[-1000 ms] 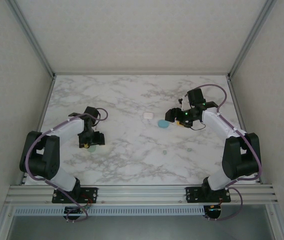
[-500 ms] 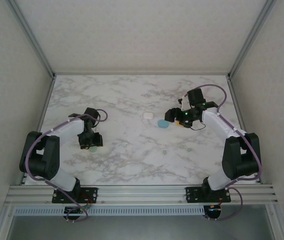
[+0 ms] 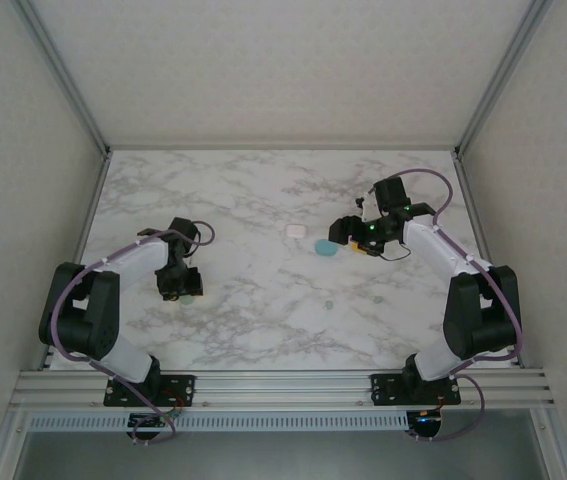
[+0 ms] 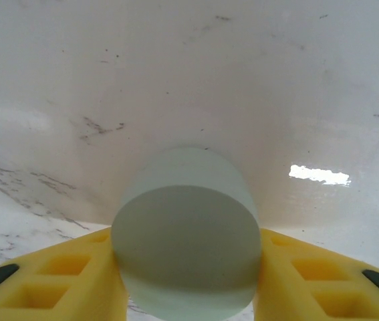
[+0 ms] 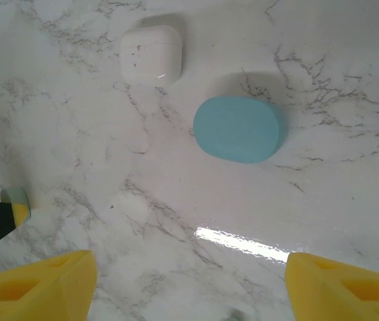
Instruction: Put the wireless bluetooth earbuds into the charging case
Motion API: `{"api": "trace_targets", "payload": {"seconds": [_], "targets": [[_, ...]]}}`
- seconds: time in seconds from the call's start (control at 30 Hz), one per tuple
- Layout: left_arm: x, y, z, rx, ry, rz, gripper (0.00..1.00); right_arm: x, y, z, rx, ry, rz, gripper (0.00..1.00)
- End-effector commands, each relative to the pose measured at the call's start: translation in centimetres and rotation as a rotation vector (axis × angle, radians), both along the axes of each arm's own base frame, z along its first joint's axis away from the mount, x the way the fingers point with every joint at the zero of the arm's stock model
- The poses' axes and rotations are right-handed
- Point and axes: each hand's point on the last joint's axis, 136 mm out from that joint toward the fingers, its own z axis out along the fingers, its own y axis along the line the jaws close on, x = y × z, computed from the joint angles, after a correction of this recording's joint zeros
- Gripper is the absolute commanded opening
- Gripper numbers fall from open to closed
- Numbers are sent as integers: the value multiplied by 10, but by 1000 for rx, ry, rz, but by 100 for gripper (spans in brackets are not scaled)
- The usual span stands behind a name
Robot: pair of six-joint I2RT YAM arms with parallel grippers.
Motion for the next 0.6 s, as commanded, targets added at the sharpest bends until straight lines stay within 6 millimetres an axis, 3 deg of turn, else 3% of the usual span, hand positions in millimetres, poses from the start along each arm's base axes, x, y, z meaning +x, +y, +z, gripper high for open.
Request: {"api": "trace_targets", "payload": {"seconds": [0.0,0.1,0.2,0.37,0.47,0.57], "targets": [[-9,1,-1,15,27,-6,43,-4,0,9,14,5,-8,76],[1,-13,16,-23,-27,-66,35,-4,1,15,31,-7,-16,75],[16,-35,47,-89,-142,-164,30,-3,5,29,72,-36,-29,76],[38,-95,133,-262,-466,-425,27,-6,12,69,162,-113,-23,75],[38,-132,185,-366,-678,-628,24,-11,21,99,243,-151,9,73],[26,-158,220,-443,-838,-851,21,-21,34,129,363,-164,55,69]]}}
